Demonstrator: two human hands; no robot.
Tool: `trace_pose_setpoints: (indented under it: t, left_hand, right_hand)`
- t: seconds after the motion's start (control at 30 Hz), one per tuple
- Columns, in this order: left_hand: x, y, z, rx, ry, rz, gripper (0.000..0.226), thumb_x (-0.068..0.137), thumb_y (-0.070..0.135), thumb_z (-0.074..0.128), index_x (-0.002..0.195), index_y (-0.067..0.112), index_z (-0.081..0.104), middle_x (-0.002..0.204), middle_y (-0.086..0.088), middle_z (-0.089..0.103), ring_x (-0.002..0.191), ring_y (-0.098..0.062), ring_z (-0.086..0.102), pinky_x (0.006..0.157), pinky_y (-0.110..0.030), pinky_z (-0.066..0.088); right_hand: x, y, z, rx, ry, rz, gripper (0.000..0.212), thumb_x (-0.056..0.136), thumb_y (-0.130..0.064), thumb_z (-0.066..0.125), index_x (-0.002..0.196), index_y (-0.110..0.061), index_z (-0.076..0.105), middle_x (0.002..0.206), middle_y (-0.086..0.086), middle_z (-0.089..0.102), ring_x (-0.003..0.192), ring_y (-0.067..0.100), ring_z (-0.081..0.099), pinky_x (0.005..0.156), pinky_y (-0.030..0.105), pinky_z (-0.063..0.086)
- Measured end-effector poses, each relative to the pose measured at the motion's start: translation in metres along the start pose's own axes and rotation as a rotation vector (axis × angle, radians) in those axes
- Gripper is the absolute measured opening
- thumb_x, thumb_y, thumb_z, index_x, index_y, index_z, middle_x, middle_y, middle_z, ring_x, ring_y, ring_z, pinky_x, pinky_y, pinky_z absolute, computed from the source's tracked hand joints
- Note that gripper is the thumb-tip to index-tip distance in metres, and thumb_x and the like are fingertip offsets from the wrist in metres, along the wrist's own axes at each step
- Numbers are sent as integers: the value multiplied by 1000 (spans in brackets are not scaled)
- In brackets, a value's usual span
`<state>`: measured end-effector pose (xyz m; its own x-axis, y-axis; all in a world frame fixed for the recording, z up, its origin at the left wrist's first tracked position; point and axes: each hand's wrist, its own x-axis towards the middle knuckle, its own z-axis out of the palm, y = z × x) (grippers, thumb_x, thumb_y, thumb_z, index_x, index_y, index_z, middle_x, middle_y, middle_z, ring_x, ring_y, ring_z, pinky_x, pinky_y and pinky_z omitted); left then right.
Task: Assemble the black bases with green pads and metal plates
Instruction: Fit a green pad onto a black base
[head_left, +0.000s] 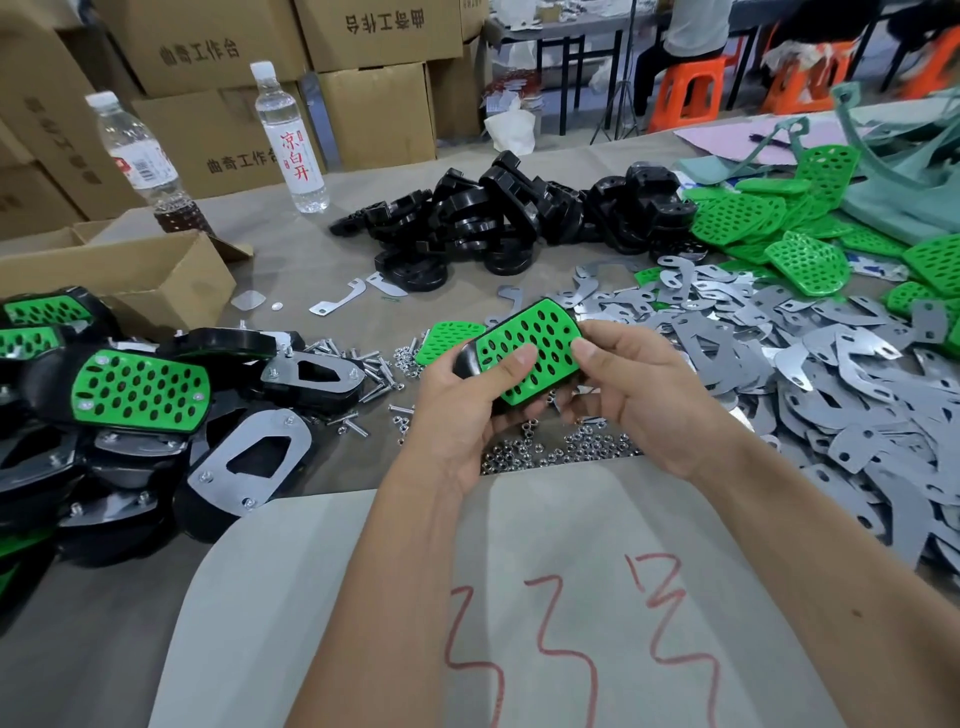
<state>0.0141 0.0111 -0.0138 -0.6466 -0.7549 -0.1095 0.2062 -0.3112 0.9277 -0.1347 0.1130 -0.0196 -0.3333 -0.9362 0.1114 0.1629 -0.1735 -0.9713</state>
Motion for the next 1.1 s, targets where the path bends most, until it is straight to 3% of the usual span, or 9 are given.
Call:
trace_pose_setpoints:
  t: [0.13, 0.47, 0.6, 0.7, 0.77, 0.87, 0.9, 1.0, 1.1]
  left_hand:
    - [1, -4, -1, 98, -19, 23, 24, 79, 8, 85, 98, 14, 72, 90, -4, 80, 77, -22, 78, 59, -32, 63]
    - [0, 0, -2, -5, -29, -19, 49, 64, 18, 86, 109, 6, 70, 100, -14, 78, 83, -24, 76, 58, -28, 59]
    - [0, 0, 7, -147, 199, -11, 61, 63, 24, 86, 116, 2, 67, 105, -20, 77, 93, -37, 75, 74, -54, 64]
    - [3, -3, 10, -58, 282, 96, 59, 59, 36, 87, 106, 7, 66, 95, -17, 77, 91, -41, 76, 80, -62, 61]
    - [5, -5, 11, -24, 259, 139, 49, 64, 38, 88, 98, 9, 67, 82, -9, 74, 79, -29, 73, 88, -54, 59]
    - [8, -13, 11, 77, 104, 113, 7, 85, 17, 84, 90, 16, 79, 84, -1, 78, 75, -13, 71, 83, -32, 58]
    - [8, -15, 11, 106, 77, 109, 8, 88, 10, 80, 87, 19, 81, 87, -2, 79, 78, -14, 74, 80, -28, 59]
    - [6, -15, 10, 112, 62, 121, 13, 88, 0, 76, 93, 12, 77, 91, -13, 79, 83, -25, 78, 73, -30, 62]
    - [5, -14, 12, 109, 90, 135, 17, 86, -3, 77, 96, 10, 74, 92, -16, 79, 86, -32, 77, 82, -39, 63]
  right_hand:
    - [2, 1, -3, -118, 78, 51, 36, 107, -30, 51, 120, -2, 70, 113, 24, 74, 102, 48, 70, 92, 58, 58]
    - [-3, -8, 6, -222, 71, -62, 22, 107, -13, 51, 115, -3, 69, 107, 19, 76, 100, 33, 74, 79, 39, 63]
    - [-4, -4, 13, -60, 70, 52, 23, 98, 3, 61, 120, -5, 61, 106, 21, 76, 99, 38, 74, 85, 52, 63]
    - [-3, -3, 19, -64, 60, 75, 22, 94, 9, 64, 109, -6, 65, 99, 18, 77, 90, 33, 75, 78, 43, 65]
    - [-2, -5, 22, 131, 176, 52, 19, 94, 11, 61, 106, -2, 61, 101, 18, 76, 89, 30, 76, 76, 36, 65]
    - [0, -6, 17, 341, 275, 23, 16, 97, 8, 57, 112, 7, 57, 107, 19, 76, 96, 28, 76, 78, 32, 64]
    - [0, -6, 16, 340, 284, 26, 16, 97, 6, 58, 113, 7, 58, 106, 17, 77, 96, 26, 77, 77, 28, 62]
    - [1, -2, 14, 270, 305, 47, 16, 95, 3, 64, 110, 3, 61, 104, 14, 77, 96, 23, 76, 76, 24, 60]
    - [2, 0, 10, 195, 287, 33, 14, 93, 2, 68, 106, -2, 66, 104, 11, 79, 98, 24, 76, 77, 24, 60]
